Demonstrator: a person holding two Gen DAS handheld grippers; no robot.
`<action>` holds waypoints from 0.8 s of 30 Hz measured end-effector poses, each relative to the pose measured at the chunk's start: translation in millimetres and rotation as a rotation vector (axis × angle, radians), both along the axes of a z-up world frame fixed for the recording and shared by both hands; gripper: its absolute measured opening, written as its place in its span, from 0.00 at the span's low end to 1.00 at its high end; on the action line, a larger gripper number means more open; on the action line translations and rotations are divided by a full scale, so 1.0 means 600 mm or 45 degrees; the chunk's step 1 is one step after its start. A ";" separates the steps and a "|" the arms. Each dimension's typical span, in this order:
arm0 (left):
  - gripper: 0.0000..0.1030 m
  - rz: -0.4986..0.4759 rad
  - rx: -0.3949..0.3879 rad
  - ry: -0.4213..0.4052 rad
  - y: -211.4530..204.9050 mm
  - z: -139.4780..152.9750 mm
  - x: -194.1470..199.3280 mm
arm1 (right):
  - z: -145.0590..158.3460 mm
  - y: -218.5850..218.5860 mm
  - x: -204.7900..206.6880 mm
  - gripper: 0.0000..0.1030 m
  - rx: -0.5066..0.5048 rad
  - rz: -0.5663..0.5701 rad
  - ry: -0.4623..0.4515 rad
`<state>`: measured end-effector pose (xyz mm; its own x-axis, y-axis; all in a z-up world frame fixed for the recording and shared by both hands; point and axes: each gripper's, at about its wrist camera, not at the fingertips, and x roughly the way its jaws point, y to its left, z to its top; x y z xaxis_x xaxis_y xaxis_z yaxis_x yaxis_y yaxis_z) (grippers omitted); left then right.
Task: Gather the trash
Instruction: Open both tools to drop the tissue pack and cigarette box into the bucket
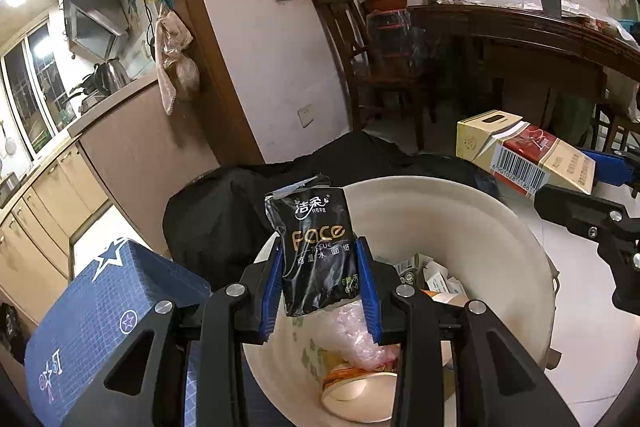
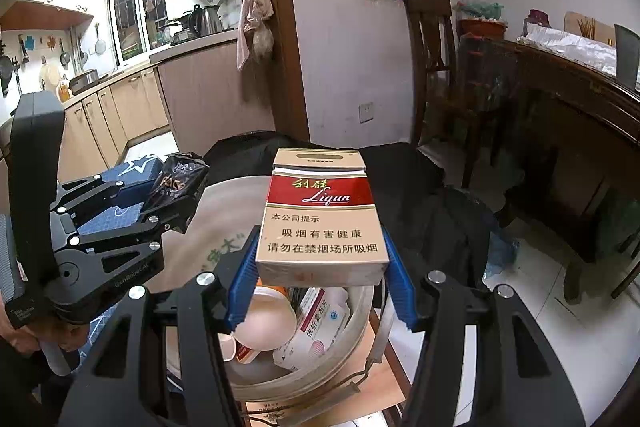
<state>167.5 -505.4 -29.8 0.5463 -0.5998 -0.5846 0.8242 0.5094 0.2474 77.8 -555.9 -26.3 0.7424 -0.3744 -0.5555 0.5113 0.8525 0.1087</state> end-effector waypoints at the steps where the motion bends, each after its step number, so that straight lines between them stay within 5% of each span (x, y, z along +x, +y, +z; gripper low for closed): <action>1: 0.35 -0.004 -0.001 0.005 -0.001 0.000 0.003 | 0.000 -0.001 0.000 0.53 0.007 0.001 -0.003; 24: 0.37 -0.018 -0.003 -0.005 -0.010 -0.003 0.007 | -0.001 -0.024 0.045 0.54 0.050 0.083 0.011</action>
